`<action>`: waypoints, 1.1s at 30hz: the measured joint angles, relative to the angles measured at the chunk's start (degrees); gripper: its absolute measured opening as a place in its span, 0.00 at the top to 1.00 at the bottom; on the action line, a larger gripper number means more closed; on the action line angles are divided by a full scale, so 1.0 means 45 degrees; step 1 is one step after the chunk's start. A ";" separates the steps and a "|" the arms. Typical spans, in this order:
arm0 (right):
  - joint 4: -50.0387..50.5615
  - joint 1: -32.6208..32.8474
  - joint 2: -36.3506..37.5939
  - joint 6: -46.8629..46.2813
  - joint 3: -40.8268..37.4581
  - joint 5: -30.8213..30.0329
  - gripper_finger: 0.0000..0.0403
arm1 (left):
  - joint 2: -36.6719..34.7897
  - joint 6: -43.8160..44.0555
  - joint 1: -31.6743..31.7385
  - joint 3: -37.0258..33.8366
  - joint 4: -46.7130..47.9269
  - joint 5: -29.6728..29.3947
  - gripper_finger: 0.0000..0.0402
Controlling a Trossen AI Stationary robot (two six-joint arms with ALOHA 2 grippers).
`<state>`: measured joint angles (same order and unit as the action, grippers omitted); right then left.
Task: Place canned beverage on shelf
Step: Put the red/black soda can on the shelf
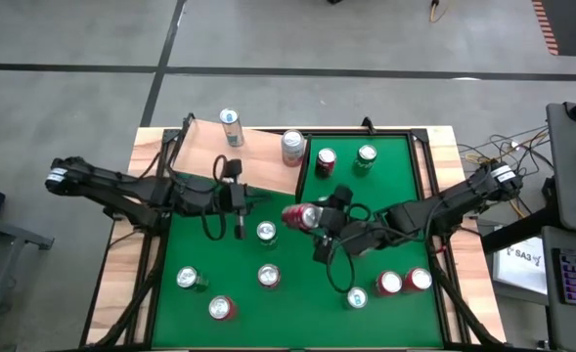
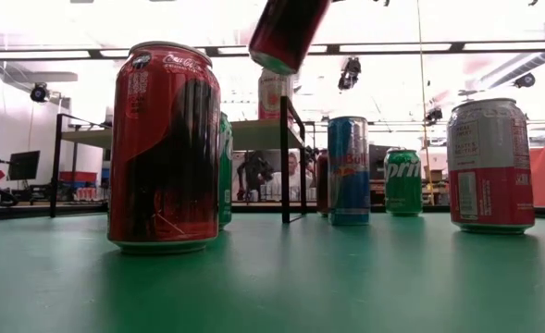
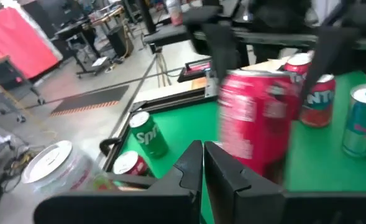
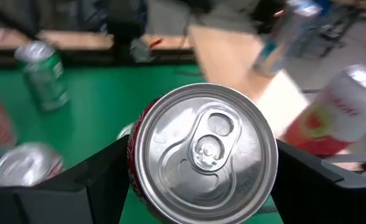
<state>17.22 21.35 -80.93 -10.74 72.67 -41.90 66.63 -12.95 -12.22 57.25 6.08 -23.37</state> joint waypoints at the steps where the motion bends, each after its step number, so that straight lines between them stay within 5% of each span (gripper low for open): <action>1: -0.0040 -0.0002 0.0000 -0.0038 0.0004 -0.0303 0.26 | 0.0111 -0.0016 -0.0047 0.0004 -0.0030 -0.0006 1.00; 9: -0.0351 -0.0002 -0.0026 0.1109 0.0004 -0.0966 0.26 | 0.0744 0.0340 -0.0076 -0.0005 -0.0018 -0.0025 0.92; 24: -0.0375 -0.0179 -0.0056 0.1638 -0.0015 -0.0925 0.26 | 0.1952 0.0883 -0.0084 -0.0010 -0.0120 -0.0018 0.24; 33: -0.0330 -0.0558 -0.0055 0.0957 -0.0015 -0.0872 0.26 | 0.2846 0.1137 -0.0060 -0.0019 -0.0785 -0.0868 0.12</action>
<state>15.73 18.84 -81.17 -6.44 72.60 -45.82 79.43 -7.83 -12.49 57.17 2.55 -27.28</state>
